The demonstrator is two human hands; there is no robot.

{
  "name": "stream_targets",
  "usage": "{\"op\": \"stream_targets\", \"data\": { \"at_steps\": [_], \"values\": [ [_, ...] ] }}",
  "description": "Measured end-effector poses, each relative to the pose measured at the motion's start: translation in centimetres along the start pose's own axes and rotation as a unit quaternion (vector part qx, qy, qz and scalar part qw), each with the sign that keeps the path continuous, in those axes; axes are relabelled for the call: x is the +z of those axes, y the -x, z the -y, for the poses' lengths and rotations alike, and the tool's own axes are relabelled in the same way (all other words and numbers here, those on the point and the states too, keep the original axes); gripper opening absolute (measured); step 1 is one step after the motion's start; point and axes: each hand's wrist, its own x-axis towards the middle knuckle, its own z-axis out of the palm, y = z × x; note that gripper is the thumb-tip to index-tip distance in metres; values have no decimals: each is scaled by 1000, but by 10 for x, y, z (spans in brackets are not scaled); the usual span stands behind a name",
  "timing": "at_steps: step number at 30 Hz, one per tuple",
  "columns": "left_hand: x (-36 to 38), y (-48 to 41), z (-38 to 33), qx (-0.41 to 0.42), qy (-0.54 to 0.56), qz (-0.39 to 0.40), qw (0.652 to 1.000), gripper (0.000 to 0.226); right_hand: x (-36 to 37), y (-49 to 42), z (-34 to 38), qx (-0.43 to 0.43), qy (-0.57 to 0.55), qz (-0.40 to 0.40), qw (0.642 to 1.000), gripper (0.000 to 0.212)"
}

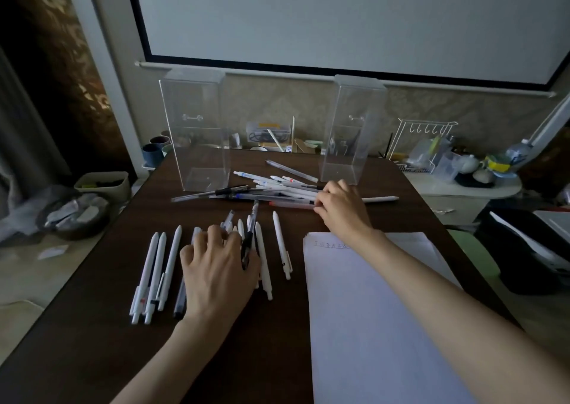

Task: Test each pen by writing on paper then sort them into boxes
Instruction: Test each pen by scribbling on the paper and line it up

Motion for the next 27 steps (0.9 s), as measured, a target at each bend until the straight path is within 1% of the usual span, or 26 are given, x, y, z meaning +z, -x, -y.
{"op": "stream_targets", "data": {
  "at_steps": [2,4,6,7,8,10,11,13,14,16,17,19,21,24,27],
  "values": [
    [-1,0,-1,16,17,-19,1000,24,-10,7,-1,-3,-7,-46,999,17],
    [-3,1,-6,37,36,-35,998,21,-23,19,-2,8,-39,-100,994,13],
    [-4,0,-12,68,52,-52,995,21,-35,35,-7,38,-122,-113,985,11],
    [-4,-1,-16,90,62,-56,992,19,-41,43,-10,58,-192,-97,975,10],
    [-3,-2,-21,111,74,-53,990,18,-47,52,-13,80,-275,-68,956,8],
    [-1,-4,-33,145,112,-25,983,24,-58,68,-19,122,-430,-7,894,4],
    [1,-6,-40,160,134,-8,978,29,-62,75,-21,133,-486,7,864,5],
    [3,-9,-60,185,171,33,967,37,-68,87,-26,149,-563,16,813,10],
    [5,-10,-71,191,184,62,962,41,-70,92,-28,155,-581,19,799,10],
    [13,-12,-93,208,202,108,951,48,-70,102,-33,163,-590,26,790,10],
    [16,-11,-103,223,217,121,943,48,-67,107,-35,167,-594,26,786,10],
    [21,-10,-120,250,270,133,920,39,-61,115,-37,169,-601,23,781,5],
    [26,-10,-127,256,310,148,904,31,-54,121,-37,158,-600,24,784,7],
    [35,-11,-126,269,322,136,898,20,-51,123,-37,130,-609,11,783,7],
    [37,-8,-126,293,337,151,882,19,-51,122,-36,118,-619,0,776,12]
  ]
}}
